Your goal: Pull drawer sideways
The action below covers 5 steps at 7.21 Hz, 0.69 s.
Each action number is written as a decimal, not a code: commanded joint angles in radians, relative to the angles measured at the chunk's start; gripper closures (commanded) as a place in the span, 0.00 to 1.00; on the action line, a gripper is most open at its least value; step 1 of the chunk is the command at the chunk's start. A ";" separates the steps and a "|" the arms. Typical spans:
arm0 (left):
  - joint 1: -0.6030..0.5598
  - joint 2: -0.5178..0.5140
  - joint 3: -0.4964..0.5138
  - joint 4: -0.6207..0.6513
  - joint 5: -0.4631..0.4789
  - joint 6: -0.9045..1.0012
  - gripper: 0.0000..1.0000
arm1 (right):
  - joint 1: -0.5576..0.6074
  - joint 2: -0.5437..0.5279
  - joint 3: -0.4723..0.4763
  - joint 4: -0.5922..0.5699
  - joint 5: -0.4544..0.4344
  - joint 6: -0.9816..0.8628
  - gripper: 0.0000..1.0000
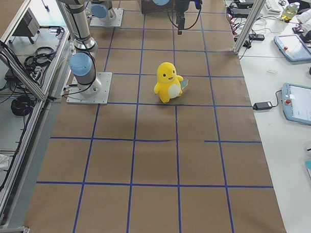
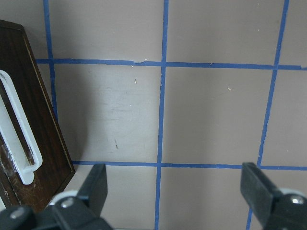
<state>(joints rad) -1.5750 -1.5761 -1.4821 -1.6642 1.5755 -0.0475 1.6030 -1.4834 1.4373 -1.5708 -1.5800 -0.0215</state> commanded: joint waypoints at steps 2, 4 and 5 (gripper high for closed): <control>0.000 0.004 -0.001 0.000 0.000 0.000 0.00 | 0.000 0.000 0.000 0.000 0.000 -0.002 0.00; 0.000 0.002 -0.003 0.000 0.000 -0.002 0.00 | 0.000 0.000 0.000 0.000 0.000 0.000 0.00; 0.000 -0.005 -0.003 0.000 -0.003 -0.003 0.00 | 0.000 0.000 0.000 0.000 0.000 0.000 0.00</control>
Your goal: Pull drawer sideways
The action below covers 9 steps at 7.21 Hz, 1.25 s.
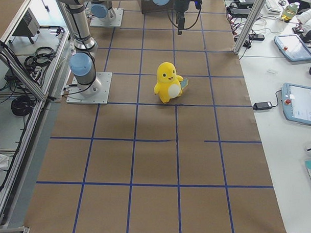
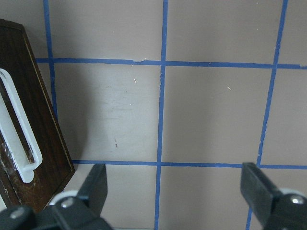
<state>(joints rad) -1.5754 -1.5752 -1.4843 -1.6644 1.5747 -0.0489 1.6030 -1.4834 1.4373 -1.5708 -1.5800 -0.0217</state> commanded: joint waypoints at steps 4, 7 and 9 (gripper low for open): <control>-0.049 -0.090 -0.017 -0.011 0.151 -0.022 0.00 | 0.000 0.000 0.000 0.000 0.000 0.000 0.00; -0.090 -0.211 -0.091 0.064 0.303 -0.017 0.00 | 0.000 0.000 0.000 0.000 -0.002 0.000 0.00; -0.165 -0.291 -0.135 0.063 0.573 -0.078 0.00 | 0.000 0.000 0.000 0.000 0.000 0.000 0.00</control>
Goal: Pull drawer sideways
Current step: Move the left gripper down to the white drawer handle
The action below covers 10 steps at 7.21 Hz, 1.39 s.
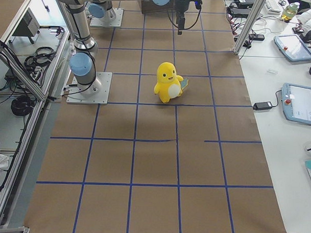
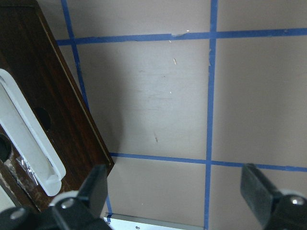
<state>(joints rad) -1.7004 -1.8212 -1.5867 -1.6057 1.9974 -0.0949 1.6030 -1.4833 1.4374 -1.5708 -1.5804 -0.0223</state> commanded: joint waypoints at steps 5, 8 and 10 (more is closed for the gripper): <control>-0.056 -0.150 -0.206 -0.055 0.624 -0.284 0.00 | 0.000 0.000 0.000 0.000 0.000 0.001 0.00; -0.056 -0.202 -0.243 -0.066 0.745 -0.400 0.00 | 0.000 0.000 0.000 0.000 -0.001 0.001 0.00; -0.051 -0.213 -0.243 -0.068 0.770 -0.443 0.00 | 0.000 0.000 0.000 0.000 0.000 0.001 0.00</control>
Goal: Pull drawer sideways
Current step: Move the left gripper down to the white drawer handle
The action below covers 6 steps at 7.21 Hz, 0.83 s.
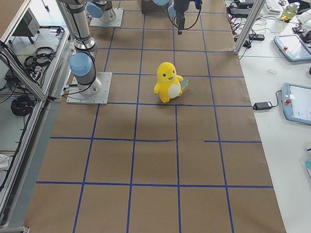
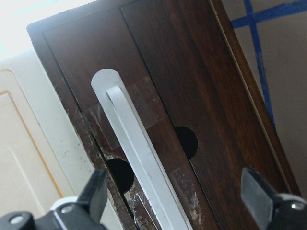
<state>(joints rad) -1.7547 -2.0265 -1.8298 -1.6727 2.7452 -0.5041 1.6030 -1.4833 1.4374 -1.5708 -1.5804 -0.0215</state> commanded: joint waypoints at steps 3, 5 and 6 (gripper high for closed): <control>0.033 -0.020 0.006 -0.002 0.037 -0.146 0.00 | 0.000 0.000 0.000 0.000 0.000 -0.002 0.00; 0.064 -0.017 0.001 -0.036 0.050 -0.191 0.00 | 0.000 0.000 0.000 0.000 0.000 0.000 0.00; 0.081 -0.005 0.001 -0.091 0.086 -0.200 0.00 | 0.000 0.000 0.000 0.000 0.000 0.000 0.00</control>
<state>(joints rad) -1.6938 -2.0409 -1.8271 -1.7123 2.8009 -0.6903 1.6030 -1.4833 1.4373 -1.5708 -1.5800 -0.0216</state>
